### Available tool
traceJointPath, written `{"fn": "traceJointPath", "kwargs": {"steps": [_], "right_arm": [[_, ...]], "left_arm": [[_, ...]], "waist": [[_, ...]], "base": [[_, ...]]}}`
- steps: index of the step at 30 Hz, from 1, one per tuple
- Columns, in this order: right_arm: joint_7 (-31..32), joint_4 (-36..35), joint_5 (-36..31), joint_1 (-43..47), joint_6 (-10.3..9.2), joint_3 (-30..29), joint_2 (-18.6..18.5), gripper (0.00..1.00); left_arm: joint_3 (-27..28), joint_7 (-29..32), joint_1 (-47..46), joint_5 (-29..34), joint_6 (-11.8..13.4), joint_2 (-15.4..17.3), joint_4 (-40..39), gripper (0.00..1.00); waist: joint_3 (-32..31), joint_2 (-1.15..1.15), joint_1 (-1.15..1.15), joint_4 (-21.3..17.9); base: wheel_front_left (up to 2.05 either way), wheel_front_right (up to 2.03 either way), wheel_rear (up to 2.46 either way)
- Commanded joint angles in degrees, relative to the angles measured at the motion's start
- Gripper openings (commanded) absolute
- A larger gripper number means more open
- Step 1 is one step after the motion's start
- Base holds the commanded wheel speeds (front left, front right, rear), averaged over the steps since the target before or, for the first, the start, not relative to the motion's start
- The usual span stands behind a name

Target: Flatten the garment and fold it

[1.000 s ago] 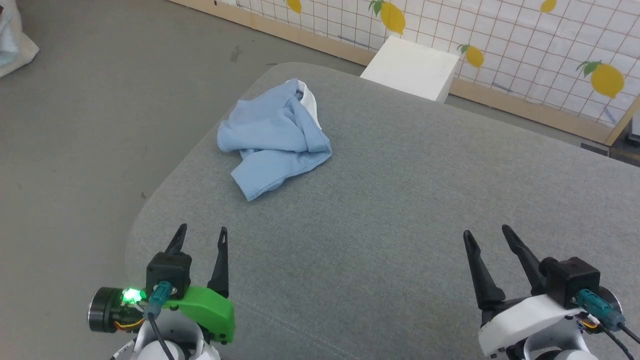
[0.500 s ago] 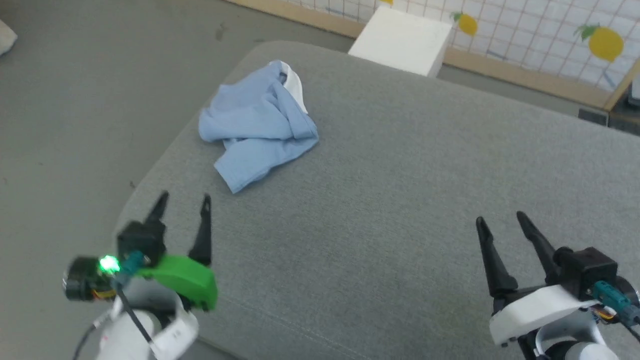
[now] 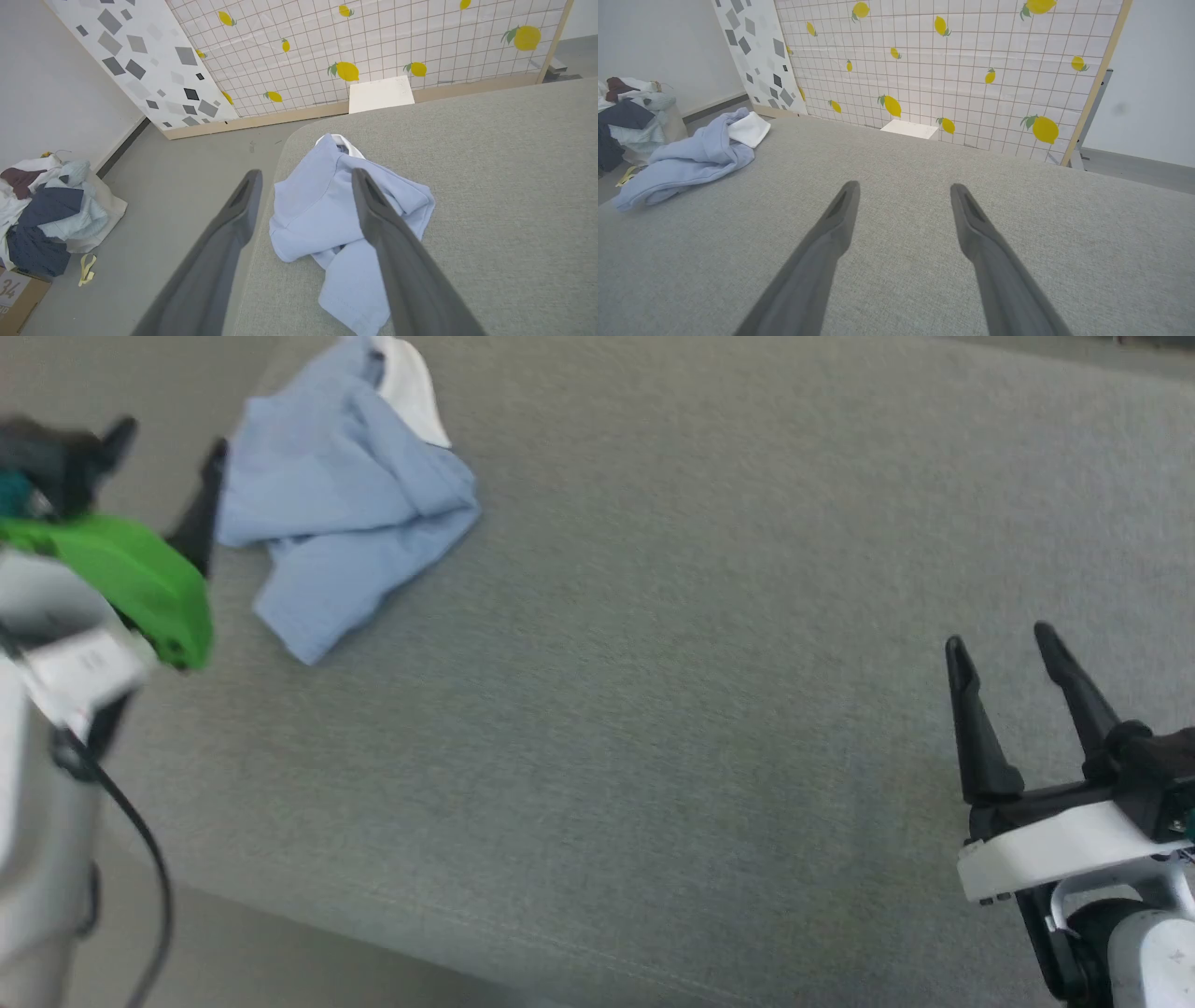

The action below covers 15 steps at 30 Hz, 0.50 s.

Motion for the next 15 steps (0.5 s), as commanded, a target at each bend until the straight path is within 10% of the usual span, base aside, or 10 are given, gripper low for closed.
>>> {"fn": "traceJointPath", "kwargs": {"steps": [1,15], "right_arm": [[-0.50,-0.54,-0.38,-1.29,-0.09,-0.19,-0.12,1.00],[-4.41,-0.12,-0.89,-4.02,-0.09,-1.38,0.84,1.00]], "left_arm": [[-0.73,1.26,-2.65,-1.60,-0.28,1.53,1.03,1.00],[-16.44,15.91,-19.76,-25.31,-0.41,19.79,15.02,1.00]], "waist": [[8.62,0.00,-0.02,-7.30],[17.48,0.00,-0.02,-14.79]], "base": [[0.00,0.00,0.00],[0.00,0.00,0.00]]}}
